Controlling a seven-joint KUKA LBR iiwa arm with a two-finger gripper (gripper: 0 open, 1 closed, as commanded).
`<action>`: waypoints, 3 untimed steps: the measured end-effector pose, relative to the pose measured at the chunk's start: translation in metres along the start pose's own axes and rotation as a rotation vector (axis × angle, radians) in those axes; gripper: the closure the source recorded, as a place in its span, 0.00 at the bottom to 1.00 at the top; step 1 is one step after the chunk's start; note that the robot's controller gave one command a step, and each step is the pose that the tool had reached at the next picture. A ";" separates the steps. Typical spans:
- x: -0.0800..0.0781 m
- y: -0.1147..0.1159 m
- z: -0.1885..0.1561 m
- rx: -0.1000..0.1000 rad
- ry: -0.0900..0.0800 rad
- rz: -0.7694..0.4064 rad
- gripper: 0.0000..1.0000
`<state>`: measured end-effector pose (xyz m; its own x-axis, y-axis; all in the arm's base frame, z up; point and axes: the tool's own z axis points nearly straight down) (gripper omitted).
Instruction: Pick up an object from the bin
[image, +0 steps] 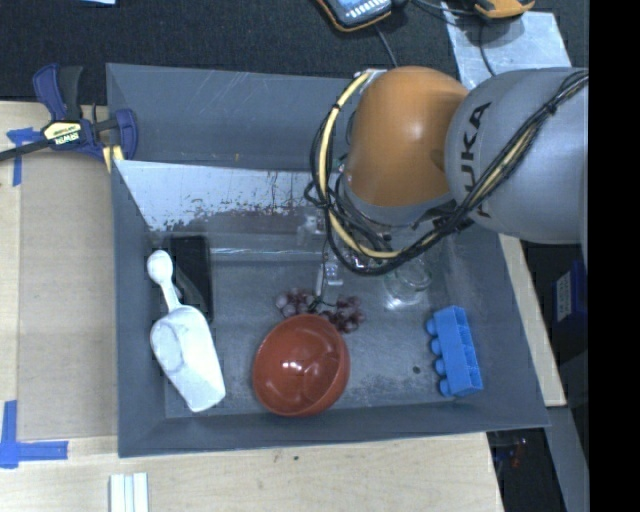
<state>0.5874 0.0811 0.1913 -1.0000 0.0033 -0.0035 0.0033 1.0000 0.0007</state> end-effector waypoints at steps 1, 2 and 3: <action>0.000 0.000 0.000 0.000 0.000 0.000 0.00; 0.009 0.019 0.074 0.000 0.004 -0.099 0.00; -0.005 0.020 0.061 0.001 -0.014 -0.265 0.00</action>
Offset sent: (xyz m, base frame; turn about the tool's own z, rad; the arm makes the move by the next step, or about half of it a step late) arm -0.0078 0.0195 -0.0706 -0.0980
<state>0.5923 0.1008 0.1305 -0.9659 -0.2583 -0.0175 -0.2582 0.9661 -0.0030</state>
